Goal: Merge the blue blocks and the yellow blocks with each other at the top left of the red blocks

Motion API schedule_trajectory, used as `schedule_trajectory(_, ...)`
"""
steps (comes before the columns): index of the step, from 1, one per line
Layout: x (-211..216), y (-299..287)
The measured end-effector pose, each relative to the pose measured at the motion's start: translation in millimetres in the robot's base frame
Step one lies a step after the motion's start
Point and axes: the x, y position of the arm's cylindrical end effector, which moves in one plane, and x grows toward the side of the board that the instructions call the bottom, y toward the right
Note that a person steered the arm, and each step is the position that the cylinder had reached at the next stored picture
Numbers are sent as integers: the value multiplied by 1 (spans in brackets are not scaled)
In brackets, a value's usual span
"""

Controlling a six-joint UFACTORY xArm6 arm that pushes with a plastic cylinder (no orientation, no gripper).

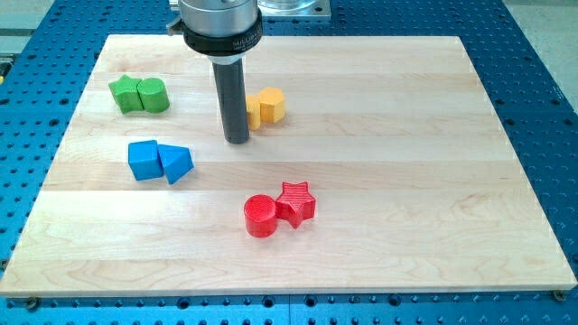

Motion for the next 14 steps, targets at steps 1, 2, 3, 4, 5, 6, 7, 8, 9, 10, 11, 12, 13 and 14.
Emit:
schedule_trajectory(1, 0, 0)
schedule_trajectory(2, 1, 0)
schedule_trajectory(3, -2, -52)
schedule_trajectory(4, 32, -128)
schedule_trajectory(5, 48, -109)
schedule_trajectory(6, 42, -131)
schedule_trajectory(7, 98, -135)
schedule_trajectory(8, 88, -117)
schedule_trajectory(9, 52, -95)
schedule_trajectory(10, 48, -72)
schedule_trajectory(11, -3, -73)
schedule_trajectory(12, -59, -39)
schedule_trajectory(13, -109, 12)
schedule_trajectory(14, -86, 73)
